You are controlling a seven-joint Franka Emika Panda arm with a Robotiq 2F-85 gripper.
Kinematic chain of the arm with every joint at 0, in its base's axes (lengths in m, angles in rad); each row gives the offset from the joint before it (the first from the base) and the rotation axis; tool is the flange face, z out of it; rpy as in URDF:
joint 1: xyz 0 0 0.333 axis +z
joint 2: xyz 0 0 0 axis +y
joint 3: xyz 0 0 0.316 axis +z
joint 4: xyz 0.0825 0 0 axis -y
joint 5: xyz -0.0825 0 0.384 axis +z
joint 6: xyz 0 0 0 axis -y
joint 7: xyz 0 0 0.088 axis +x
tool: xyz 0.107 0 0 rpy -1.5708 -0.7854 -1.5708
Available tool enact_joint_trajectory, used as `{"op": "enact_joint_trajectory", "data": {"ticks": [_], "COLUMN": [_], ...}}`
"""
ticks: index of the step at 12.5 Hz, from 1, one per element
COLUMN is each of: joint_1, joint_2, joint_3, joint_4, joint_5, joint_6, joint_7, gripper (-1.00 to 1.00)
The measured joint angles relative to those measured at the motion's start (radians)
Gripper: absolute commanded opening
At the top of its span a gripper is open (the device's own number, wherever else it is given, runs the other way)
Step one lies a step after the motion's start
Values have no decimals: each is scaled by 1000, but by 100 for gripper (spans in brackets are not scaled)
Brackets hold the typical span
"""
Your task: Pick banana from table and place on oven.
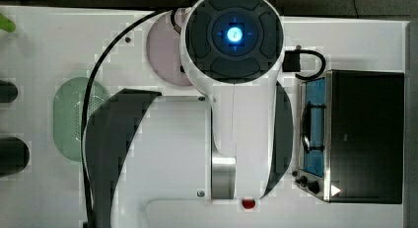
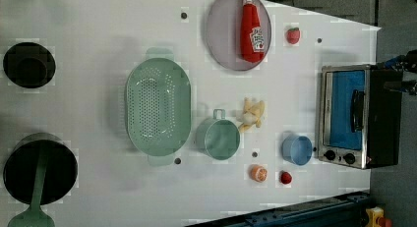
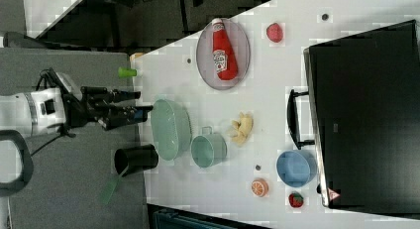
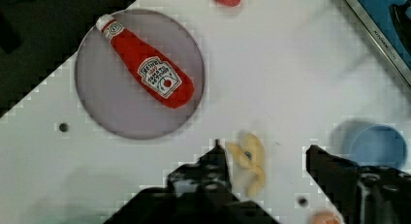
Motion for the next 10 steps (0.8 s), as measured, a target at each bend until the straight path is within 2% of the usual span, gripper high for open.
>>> {"op": "enact_joint_trajectory", "data": {"ticks": [3,5,6,8,10], "joint_1": [-33,-33,-36,-32,-49], "joint_2": [-343,-515,-562,-602,-564], "joint_3": [-15,-43,-47,-56,-41], "joint_4": [-294,-349,-325,-282,-282], "joint_5": [-7,-11,-8,-7,-17], "joint_6": [-270,-267,-253,-204,-185], "joint_7": [10,11,18,28,28], "gripper": [99,100,100,100,100]}}
